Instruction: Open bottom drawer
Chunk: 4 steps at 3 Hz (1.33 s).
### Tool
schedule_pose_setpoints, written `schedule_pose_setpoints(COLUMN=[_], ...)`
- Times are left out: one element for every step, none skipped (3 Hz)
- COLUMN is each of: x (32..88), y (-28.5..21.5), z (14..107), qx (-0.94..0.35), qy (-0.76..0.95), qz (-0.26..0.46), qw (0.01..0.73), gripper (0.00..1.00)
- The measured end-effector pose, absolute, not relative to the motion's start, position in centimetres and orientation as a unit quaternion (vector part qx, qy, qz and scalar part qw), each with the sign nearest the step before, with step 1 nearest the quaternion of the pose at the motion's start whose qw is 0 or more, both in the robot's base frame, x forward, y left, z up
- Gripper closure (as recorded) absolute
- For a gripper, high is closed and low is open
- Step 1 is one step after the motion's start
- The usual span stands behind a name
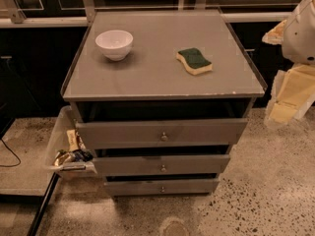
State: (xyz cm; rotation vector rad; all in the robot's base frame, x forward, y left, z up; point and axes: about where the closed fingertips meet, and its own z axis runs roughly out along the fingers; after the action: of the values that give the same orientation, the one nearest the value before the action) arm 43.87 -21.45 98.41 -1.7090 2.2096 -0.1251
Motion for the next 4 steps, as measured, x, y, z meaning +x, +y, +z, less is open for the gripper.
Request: schedule_pose_setpoints(x=[43.9, 43.5, 42.6, 40.8], y=[-21.4, -21.4, -21.8, -22.8], z=[98.4, 97.0, 92.5, 86.0], qx=[-0.602, -0.605, -0.612, -0.619], qy=[0.778, 0.777, 0.775, 0.770], qz=[-0.044, -0.037, -0.009, 0.020], qw=[0.172, 0.170, 0.159, 0.152], gripper=[0.00, 0.00, 0.00, 0.00])
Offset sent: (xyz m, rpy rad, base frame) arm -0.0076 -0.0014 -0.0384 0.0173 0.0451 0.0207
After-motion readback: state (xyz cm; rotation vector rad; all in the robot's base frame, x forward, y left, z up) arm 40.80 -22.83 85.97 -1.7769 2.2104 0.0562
